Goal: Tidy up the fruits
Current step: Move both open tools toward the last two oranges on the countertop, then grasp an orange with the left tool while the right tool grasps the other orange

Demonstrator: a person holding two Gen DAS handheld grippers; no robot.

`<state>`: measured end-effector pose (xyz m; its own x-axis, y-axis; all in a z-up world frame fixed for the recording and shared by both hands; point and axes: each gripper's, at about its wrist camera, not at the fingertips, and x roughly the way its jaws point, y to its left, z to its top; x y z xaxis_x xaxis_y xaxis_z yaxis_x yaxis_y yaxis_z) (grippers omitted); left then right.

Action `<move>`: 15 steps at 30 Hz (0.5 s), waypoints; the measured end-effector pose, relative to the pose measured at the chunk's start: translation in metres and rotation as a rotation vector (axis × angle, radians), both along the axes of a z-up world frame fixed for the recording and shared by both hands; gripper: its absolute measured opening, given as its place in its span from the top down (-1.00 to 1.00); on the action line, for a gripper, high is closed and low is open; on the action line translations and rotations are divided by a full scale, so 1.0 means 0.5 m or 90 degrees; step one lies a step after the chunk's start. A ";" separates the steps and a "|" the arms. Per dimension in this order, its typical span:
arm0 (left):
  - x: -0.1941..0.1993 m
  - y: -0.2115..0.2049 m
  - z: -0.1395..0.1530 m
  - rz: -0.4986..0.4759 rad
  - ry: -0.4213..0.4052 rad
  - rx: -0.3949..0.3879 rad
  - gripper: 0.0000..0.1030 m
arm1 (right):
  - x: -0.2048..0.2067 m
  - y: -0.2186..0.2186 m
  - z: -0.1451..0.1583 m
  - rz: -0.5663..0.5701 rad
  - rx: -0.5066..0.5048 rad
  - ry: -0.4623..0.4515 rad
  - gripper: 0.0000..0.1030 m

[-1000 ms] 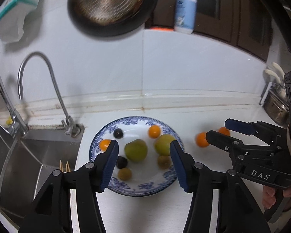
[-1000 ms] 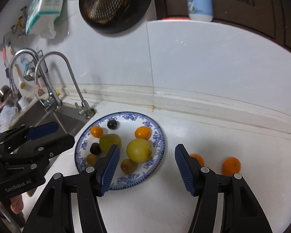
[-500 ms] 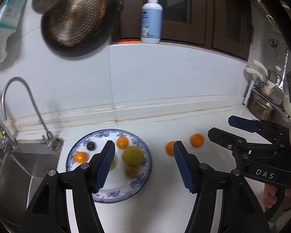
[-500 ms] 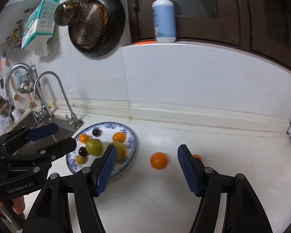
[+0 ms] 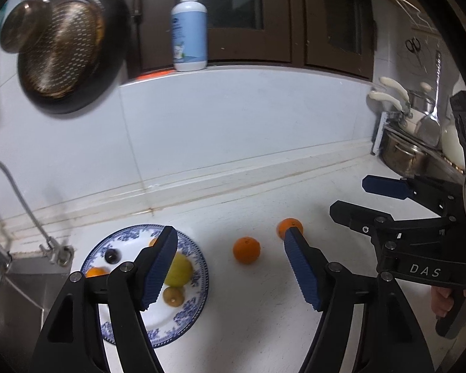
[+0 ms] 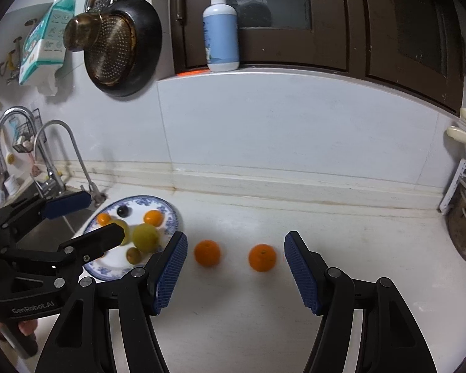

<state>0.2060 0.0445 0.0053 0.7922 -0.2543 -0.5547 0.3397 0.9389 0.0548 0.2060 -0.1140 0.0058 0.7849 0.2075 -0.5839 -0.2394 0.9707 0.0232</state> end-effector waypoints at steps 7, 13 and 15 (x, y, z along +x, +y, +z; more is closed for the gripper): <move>0.027 -0.031 -0.033 -0.027 0.014 0.030 -0.37 | 0.024 -0.016 -0.029 0.007 -0.026 0.019 -0.28; 0.058 -0.049 -0.066 -0.053 0.036 0.047 -0.37 | 0.058 -0.019 -0.065 0.026 -0.040 0.049 -0.28; 0.070 -0.054 -0.078 -0.061 0.043 0.054 -0.37 | 0.070 -0.019 -0.078 0.033 -0.041 0.063 -0.28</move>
